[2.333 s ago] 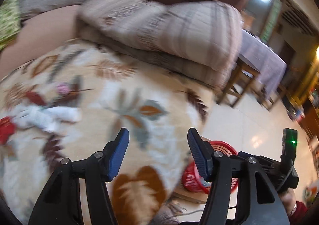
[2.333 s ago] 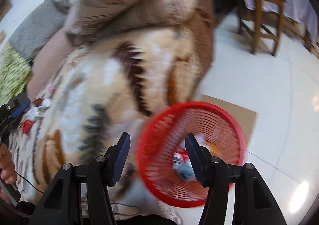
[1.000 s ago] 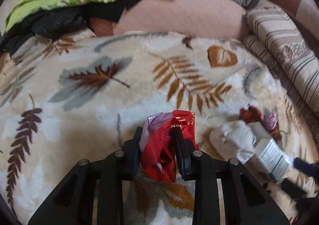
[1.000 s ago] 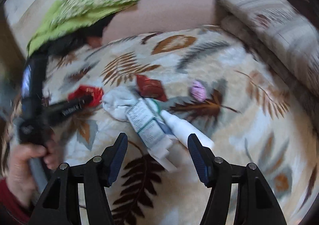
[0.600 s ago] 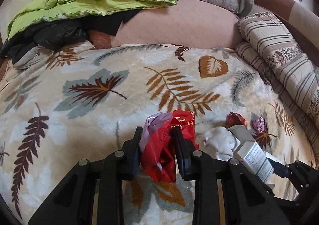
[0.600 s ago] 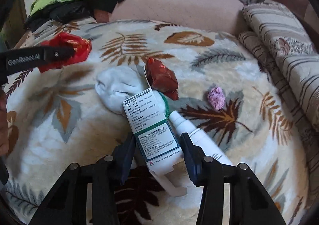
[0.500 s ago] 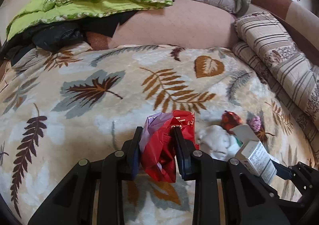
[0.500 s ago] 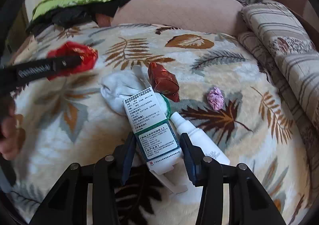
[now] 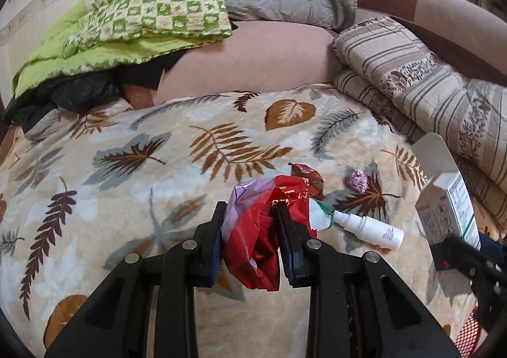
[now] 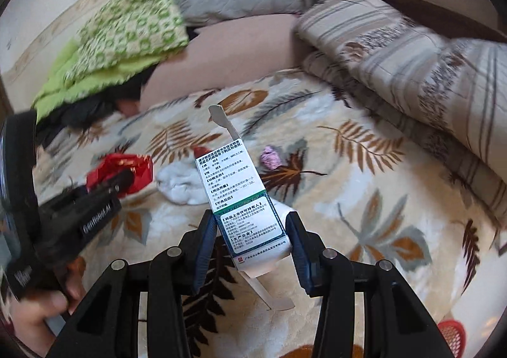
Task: Collect trash
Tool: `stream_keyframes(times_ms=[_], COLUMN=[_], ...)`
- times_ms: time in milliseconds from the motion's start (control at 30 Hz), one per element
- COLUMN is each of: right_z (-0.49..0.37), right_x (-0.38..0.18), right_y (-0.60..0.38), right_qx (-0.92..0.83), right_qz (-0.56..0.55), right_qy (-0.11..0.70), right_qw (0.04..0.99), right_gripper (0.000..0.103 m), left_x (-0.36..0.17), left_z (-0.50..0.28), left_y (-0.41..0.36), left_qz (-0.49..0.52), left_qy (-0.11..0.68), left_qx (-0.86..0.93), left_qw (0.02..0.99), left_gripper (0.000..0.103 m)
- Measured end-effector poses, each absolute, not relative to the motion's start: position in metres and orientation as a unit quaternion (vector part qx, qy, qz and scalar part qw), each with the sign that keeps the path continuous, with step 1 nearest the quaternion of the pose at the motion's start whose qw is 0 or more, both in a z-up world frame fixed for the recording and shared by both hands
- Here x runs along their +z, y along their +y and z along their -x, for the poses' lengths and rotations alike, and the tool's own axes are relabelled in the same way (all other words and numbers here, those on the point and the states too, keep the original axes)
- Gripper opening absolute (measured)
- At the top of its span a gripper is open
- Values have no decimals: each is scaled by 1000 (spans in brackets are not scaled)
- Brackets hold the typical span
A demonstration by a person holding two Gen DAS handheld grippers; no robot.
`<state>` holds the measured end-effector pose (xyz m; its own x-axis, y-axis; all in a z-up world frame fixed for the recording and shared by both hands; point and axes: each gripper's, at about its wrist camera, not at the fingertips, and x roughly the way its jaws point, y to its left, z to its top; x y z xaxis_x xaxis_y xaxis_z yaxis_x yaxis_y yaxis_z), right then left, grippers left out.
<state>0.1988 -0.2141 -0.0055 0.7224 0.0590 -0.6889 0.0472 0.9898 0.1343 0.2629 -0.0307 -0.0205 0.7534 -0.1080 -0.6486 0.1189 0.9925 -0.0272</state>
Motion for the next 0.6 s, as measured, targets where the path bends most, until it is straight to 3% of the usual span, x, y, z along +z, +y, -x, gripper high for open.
stream_keyframes(times_ms=[600], right_z=[-219], right_x=[-25], right_y=[-239], right_qx=[-2], right_qz=[-99], right_qy=[387], right_qw=[917], right_gripper=[49], left_x=[-32], left_z=[-268], left_y=[-58], left_qz=[-55], left_qy=[347], left_qx=[-69], left_qw=[934], left_gripper=[29])
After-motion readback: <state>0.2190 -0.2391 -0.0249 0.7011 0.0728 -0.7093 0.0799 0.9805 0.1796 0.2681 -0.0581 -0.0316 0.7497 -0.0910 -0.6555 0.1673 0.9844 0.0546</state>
